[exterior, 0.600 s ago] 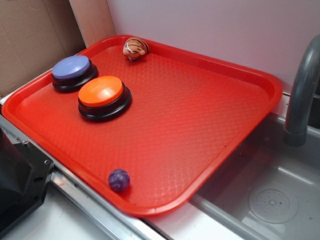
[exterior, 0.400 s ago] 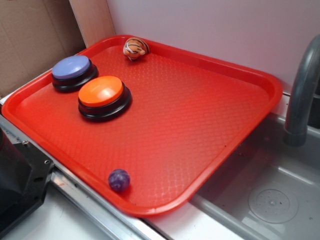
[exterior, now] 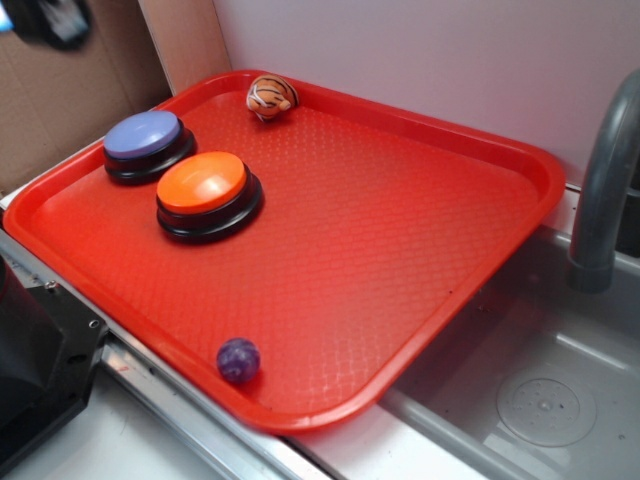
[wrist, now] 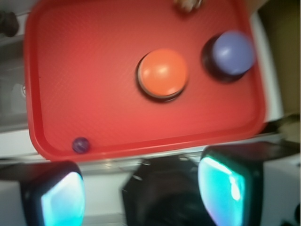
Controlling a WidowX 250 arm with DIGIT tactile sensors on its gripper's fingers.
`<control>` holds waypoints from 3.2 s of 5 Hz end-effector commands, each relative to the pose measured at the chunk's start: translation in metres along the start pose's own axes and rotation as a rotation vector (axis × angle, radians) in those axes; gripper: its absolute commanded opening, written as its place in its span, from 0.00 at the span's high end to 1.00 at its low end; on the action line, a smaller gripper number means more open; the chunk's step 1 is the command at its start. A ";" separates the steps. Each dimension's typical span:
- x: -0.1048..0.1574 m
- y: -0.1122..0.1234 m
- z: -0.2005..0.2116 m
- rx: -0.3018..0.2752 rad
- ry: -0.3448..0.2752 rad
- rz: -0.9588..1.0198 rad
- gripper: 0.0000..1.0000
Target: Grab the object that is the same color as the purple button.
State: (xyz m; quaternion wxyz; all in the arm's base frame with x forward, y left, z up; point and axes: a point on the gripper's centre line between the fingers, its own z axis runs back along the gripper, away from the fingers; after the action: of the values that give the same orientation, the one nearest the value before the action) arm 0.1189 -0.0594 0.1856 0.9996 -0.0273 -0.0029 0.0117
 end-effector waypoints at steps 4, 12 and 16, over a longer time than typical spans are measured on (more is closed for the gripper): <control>-0.006 -0.069 -0.089 -0.017 0.062 -0.093 0.00; -0.006 -0.094 -0.162 -0.065 0.137 -0.116 1.00; 0.011 -0.028 -0.050 0.041 -0.093 -0.085 1.00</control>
State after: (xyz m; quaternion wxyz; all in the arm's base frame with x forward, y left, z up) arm 0.1322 -0.0825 0.1276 0.9992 0.0040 -0.0291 -0.0261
